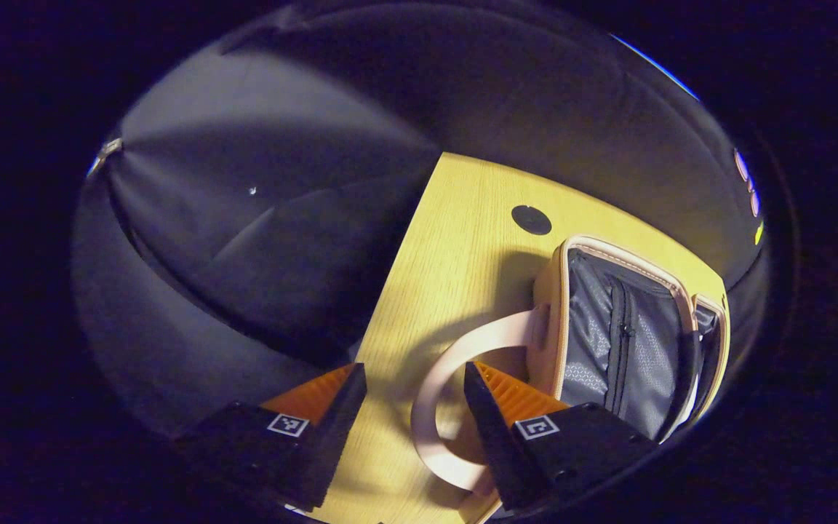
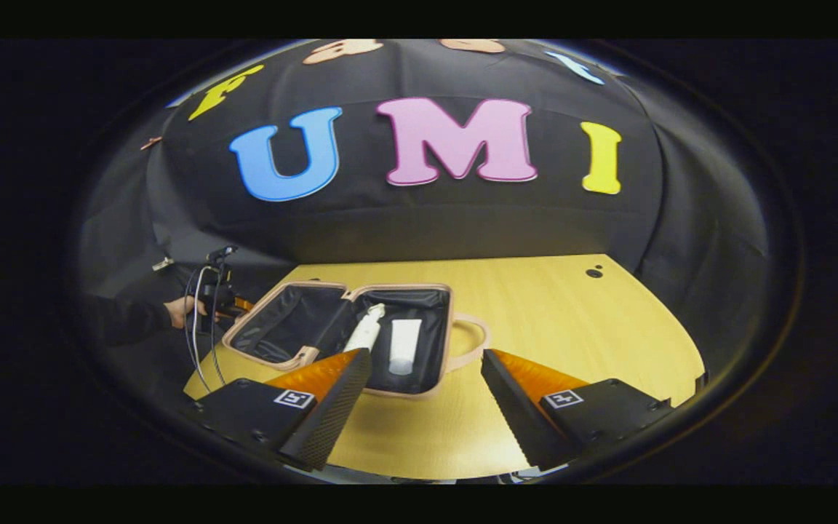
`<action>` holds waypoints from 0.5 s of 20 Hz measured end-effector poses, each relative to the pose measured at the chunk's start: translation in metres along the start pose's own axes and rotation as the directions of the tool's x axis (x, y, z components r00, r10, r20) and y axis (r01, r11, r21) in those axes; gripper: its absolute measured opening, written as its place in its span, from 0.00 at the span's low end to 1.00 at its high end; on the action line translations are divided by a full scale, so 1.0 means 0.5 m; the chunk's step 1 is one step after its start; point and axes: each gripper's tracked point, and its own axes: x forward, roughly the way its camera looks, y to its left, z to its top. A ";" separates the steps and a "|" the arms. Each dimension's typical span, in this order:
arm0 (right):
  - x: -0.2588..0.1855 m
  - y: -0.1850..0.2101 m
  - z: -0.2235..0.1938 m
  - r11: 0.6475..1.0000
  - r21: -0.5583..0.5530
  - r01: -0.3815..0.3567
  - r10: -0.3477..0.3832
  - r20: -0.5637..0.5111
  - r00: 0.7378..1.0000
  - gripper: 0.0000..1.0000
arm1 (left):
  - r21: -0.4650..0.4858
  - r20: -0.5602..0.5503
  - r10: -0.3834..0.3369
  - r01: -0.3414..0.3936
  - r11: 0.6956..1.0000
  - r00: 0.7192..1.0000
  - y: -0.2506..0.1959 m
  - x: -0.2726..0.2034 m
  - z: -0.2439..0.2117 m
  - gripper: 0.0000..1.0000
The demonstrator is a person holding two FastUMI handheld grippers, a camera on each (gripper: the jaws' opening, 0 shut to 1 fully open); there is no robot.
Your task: First open the suitcase, pack the skin care products into it, and then close the suitcase.
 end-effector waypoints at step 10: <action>0.017 -0.148 -0.016 0.995 0.022 0.099 -0.099 -0.022 0.995 0.98 | 0.096 -0.016 0.026 -0.025 0.995 1.000 -0.012 0.011 -0.016 0.25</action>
